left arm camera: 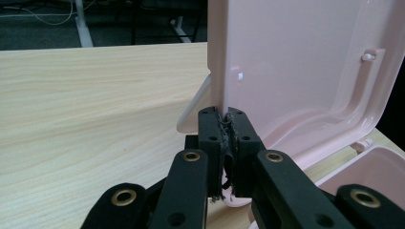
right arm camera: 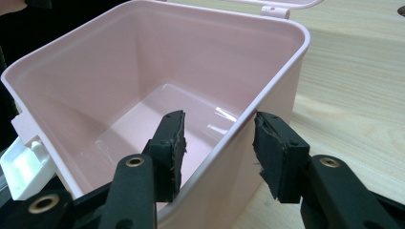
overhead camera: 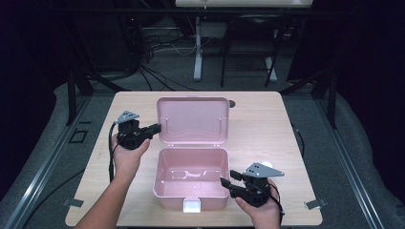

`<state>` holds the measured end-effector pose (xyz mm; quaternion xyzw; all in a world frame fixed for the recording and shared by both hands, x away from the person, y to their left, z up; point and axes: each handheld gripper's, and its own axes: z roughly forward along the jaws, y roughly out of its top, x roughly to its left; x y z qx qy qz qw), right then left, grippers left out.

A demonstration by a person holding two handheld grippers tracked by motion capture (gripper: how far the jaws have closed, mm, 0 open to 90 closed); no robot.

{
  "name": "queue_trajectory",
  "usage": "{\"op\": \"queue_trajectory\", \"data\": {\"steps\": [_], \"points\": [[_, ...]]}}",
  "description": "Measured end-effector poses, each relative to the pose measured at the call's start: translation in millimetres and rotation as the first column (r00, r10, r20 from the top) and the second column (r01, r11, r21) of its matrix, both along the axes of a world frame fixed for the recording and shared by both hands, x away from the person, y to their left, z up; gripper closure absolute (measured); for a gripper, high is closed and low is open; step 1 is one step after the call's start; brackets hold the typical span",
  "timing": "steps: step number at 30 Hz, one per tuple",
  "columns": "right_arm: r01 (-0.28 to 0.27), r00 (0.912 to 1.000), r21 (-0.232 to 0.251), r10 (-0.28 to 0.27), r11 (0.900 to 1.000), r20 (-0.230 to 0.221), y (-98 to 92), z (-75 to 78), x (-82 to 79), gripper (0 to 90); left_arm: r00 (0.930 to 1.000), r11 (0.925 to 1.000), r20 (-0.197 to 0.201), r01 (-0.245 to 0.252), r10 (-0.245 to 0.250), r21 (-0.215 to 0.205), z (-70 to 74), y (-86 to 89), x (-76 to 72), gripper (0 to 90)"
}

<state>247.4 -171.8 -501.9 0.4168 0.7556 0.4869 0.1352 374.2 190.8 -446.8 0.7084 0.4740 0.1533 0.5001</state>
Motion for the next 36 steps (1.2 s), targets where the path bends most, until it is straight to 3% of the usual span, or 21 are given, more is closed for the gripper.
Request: {"op": "queue_trajectory", "data": {"steps": [14, 17, 36], "points": [[0.003, 1.0, -0.01, -0.003, 1.0, -0.005, 1.9, -0.9, 2.2, 52.5, 0.9997, 0.9999, -0.024, -0.003, 0.003, -0.017, -2.2, 0.7, 5.0, 86.9], [0.004, 1.0, -0.043, -0.004, 0.999, -0.005, 4.5, -3.5, 2.8, 52.9, 0.9995, 0.9999, -0.031, -0.002, 0.002, -0.014, -1.8, 0.7, 5.8, 86.9], [0.004, 1.0, -0.028, -0.004, 1.0, 0.0, 3.7, -4.4, 2.9, 53.4, 0.9964, 0.9992, -0.085, -0.001, -0.003, -0.04, -4.3, 2.7, 15.6, 86.9]]}}
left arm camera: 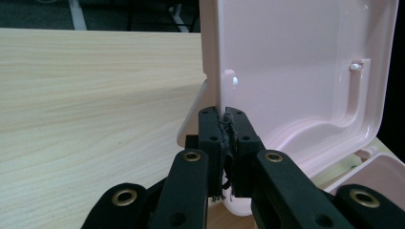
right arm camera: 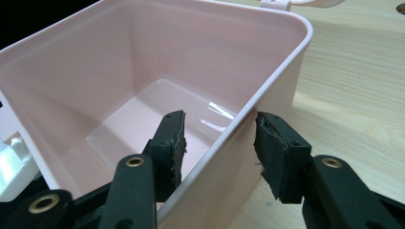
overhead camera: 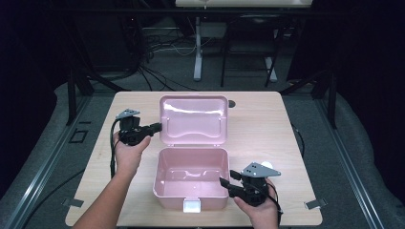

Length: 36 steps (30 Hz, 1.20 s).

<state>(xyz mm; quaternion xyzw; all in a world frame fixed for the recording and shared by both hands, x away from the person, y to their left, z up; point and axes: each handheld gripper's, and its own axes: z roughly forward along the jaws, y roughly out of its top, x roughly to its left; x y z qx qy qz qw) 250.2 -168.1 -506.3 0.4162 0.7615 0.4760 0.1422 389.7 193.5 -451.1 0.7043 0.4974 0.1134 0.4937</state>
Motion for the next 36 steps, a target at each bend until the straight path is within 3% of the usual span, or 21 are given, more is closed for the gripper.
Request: {"op": "queue_trajectory", "data": {"steps": [6, 18, 36], "points": [[0.0, 1.0, -0.002, 0.0, 1.0, 0.0, -0.1, 0.1, -0.1, 53.4, 0.9993, 0.9999, -0.036, 0.009, -0.009, 0.009, 2.4, 0.3, 4.4, 86.8], [0.001, 1.0, -0.001, -0.001, 1.0, 0.002, 0.2, 0.0, 0.1, 53.5, 0.9955, 0.9998, -0.093, 0.012, -0.013, -0.017, 1.4, 1.9, 11.6, 86.8], [0.005, 1.0, -0.001, -0.005, 1.0, 0.0, 0.1, 0.1, 0.2, 53.7, 0.9897, 0.9998, -0.143, 0.009, -0.012, -0.018, -0.8, 1.7, 19.5, 86.2]]}}
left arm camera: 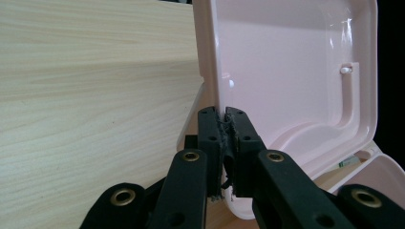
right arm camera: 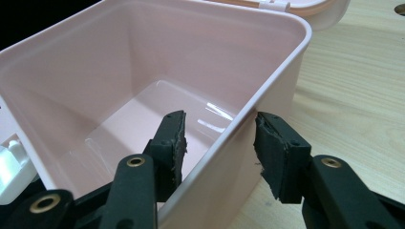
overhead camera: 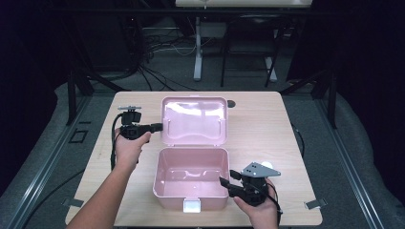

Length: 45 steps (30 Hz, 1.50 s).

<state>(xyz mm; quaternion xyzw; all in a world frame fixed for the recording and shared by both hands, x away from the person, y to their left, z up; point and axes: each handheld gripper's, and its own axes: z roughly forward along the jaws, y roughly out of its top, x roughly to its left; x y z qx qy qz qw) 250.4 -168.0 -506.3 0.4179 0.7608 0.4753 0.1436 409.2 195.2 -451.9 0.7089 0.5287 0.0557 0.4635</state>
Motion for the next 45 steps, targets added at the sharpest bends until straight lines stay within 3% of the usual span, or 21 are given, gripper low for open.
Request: {"op": "queue_trajectory", "data": {"steps": [25, 29, 34, 45], "points": [[0.002, 1.0, -0.001, -0.002, 1.0, 0.002, 0.2, -0.1, 0.1, 53.8, 0.9984, 1.0, -0.057, -0.004, 0.004, -0.003, -6.6, 0.8, 8.1, 85.6], [0.004, 1.0, -0.002, -0.004, 1.0, 0.001, 0.3, -0.1, 0.0, 53.6, 0.9981, 0.9993, -0.062, 0.005, -0.002, 0.038, -9.8, -1.2, 8.6, 87.7], [0.005, 1.0, 0.003, -0.005, 1.0, 0.004, 0.4, -0.6, -0.1, 53.8, 0.9964, 0.9999, -0.085, -0.004, 0.005, 0.01, -18.7, 0.7, 10.4, 87.9], [0.007, 1.0, 0.006, -0.007, 1.0, 0.006, 0.5, -0.9, -0.3, 53.9, 0.9969, 0.9997, -0.079, -0.004, 0.006, 0.025, -18.9, -0.4, 9.8, 87.9]]}}
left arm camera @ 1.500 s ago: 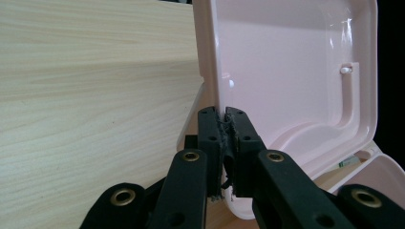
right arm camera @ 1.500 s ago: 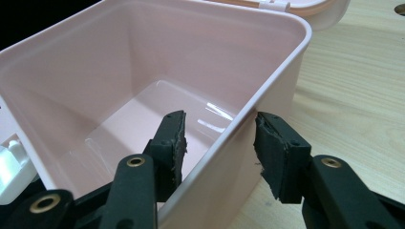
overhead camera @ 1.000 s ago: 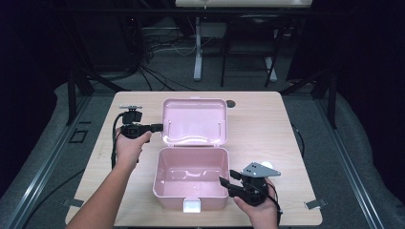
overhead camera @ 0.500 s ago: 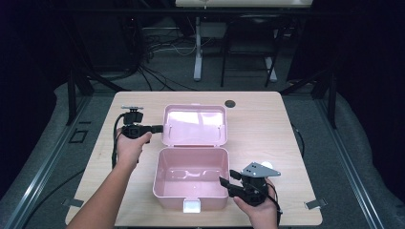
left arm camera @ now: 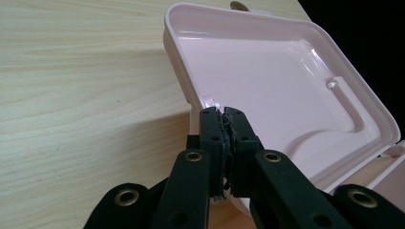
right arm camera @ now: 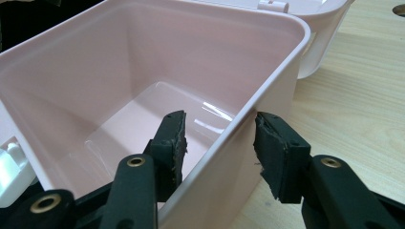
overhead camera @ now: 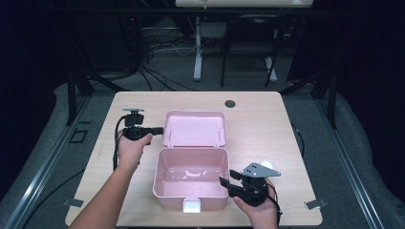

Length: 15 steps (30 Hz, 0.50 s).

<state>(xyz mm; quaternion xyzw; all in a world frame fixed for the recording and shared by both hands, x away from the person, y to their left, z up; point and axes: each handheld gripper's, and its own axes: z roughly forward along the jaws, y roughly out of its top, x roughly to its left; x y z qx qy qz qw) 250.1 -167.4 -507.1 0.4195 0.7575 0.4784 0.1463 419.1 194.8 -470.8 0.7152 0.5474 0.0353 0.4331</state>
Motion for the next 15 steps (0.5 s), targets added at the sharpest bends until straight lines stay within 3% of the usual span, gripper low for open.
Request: {"op": "queue_trajectory", "data": {"steps": [5, 15], "points": [[0.002, 1.0, 0.004, -0.002, 1.0, 0.0, -0.2, -0.3, 0.0, 53.9, 0.9999, 0.9999, 0.008, 0.008, -0.008, 0.013, -1.9, -0.6, 0.1, 87.7], [0.003, 0.9998, 0.003, -0.003, 1.0, 0.02, -0.6, 1.5, 0.1, 53.1, 0.9995, 0.9992, 0.032, -0.003, 0.004, -0.041, -1.6, 12.5, -7.4, 82.2]]}}
